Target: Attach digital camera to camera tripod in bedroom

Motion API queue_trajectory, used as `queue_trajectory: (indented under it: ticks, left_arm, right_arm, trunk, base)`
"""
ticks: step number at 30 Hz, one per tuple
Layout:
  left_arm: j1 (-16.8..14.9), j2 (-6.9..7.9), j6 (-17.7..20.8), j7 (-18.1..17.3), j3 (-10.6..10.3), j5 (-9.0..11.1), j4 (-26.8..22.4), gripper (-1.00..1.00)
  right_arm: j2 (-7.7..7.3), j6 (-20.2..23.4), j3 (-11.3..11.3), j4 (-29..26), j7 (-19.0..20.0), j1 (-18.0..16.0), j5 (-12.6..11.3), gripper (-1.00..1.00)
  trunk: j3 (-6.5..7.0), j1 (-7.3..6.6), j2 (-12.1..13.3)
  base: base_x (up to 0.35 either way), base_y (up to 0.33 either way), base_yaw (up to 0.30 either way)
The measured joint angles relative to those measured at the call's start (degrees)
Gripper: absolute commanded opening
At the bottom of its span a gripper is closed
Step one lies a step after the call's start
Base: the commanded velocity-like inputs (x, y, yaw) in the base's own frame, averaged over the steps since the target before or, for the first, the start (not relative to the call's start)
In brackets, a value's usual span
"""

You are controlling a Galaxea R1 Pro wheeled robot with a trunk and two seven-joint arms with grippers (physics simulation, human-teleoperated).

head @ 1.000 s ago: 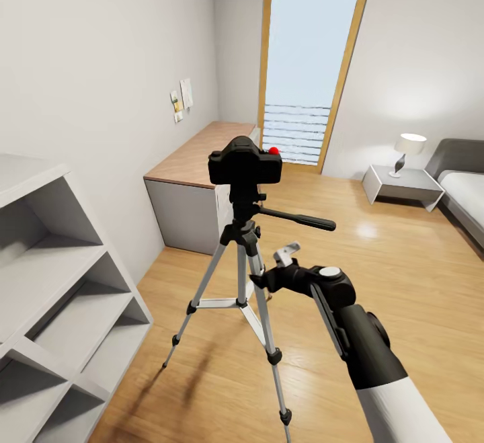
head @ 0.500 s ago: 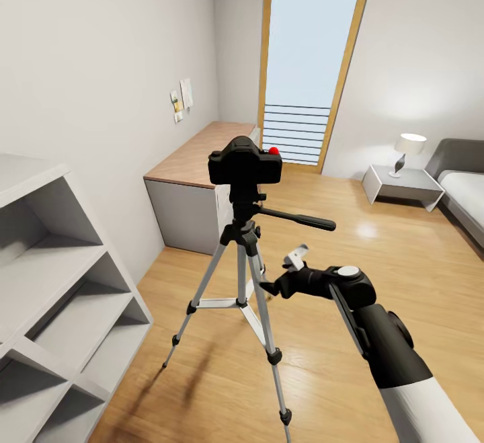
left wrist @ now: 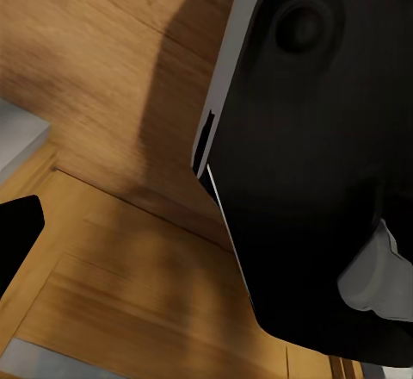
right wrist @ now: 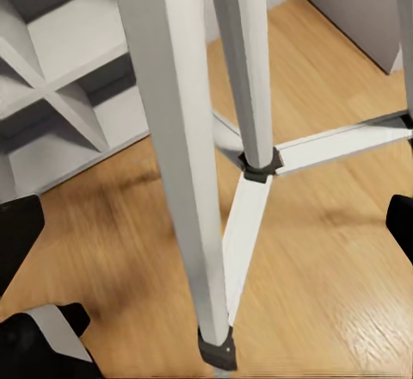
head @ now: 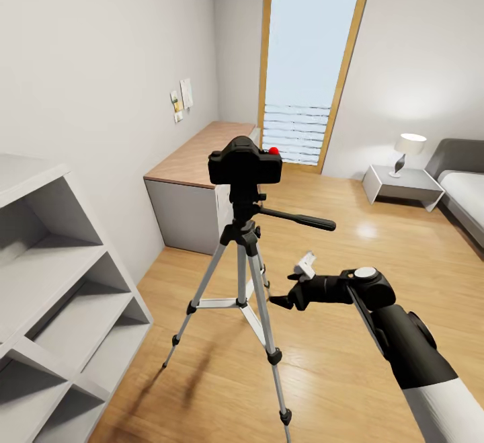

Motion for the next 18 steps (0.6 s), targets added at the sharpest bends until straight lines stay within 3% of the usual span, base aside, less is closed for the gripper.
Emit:
queue_trajectory:
  ticks: [8, 18]
  left_arm:
    - [0.0, 0.02, 0.0, 0.0, 0.04, 0.47, 0.0, 1.0]
    - [0.0, 0.08, -0.06, 0.0, -0.01, 1.94, 0.0, 1.0]
  right_arm:
    - [-1.63, -0.24, -0.19, 1.51, 0.88, 0.68, -0.28, 1.0]
    - [-4.34, -3.13, -0.66, 11.96, -1.78, 3.49, -0.31, 1.0]
  trunk:
    - [0.0, 0.0, 0.0]
    - [0.0, 0.0, 0.01]
  base:
    - [0.0, 0.0, 0.0]
    - [0.0, 0.0, 0.0]
